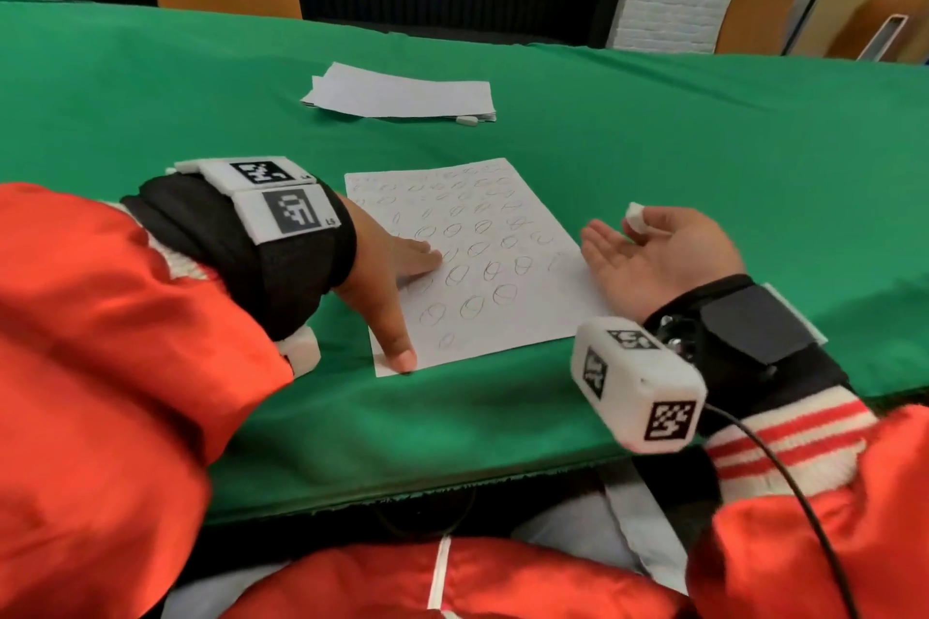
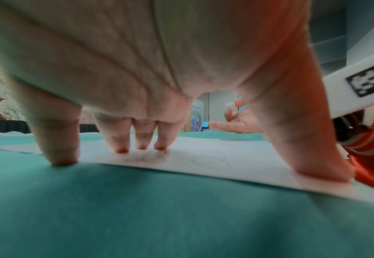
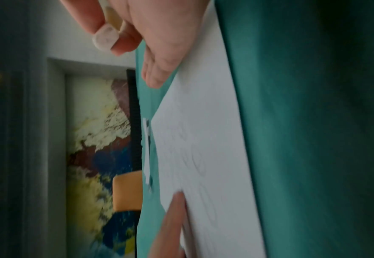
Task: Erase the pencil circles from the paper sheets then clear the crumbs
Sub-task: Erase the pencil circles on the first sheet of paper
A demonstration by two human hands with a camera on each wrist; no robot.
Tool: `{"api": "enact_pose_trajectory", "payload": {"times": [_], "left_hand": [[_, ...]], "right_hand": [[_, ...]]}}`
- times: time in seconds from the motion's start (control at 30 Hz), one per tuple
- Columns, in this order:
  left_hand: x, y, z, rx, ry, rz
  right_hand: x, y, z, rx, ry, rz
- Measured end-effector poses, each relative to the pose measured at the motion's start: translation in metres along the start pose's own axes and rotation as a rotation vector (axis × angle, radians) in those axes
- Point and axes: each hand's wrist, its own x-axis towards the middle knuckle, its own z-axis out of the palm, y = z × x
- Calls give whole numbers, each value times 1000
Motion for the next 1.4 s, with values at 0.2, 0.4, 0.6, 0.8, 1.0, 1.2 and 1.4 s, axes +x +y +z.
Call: {"api": "enact_pose_trajectory", "payload": {"times": [0.2, 0.4, 0.6, 0.8, 1.0, 1.2, 1.4], "left_hand": [[0, 2, -1, 7, 3, -4], [1, 0, 0, -6, 0, -6], [0, 0, 0, -22, -1, -4], [1, 3, -1, 12, 17, -10], [0, 1, 0, 9, 2, -5], [0, 1, 0, 17, 7, -1], [2, 2, 0, 28, 16, 1]], "right_hand": [[-10, 43, 20, -164, -166, 195], [16, 14, -4, -143, 111, -34], [0, 11, 10, -117, -70, 22], [-14, 54, 24, -232, -243, 379], [15, 13, 6, -217, 120, 11], [-5, 26, 18, -130, -121, 103], [-6, 54, 26, -171, -168, 294]]}}
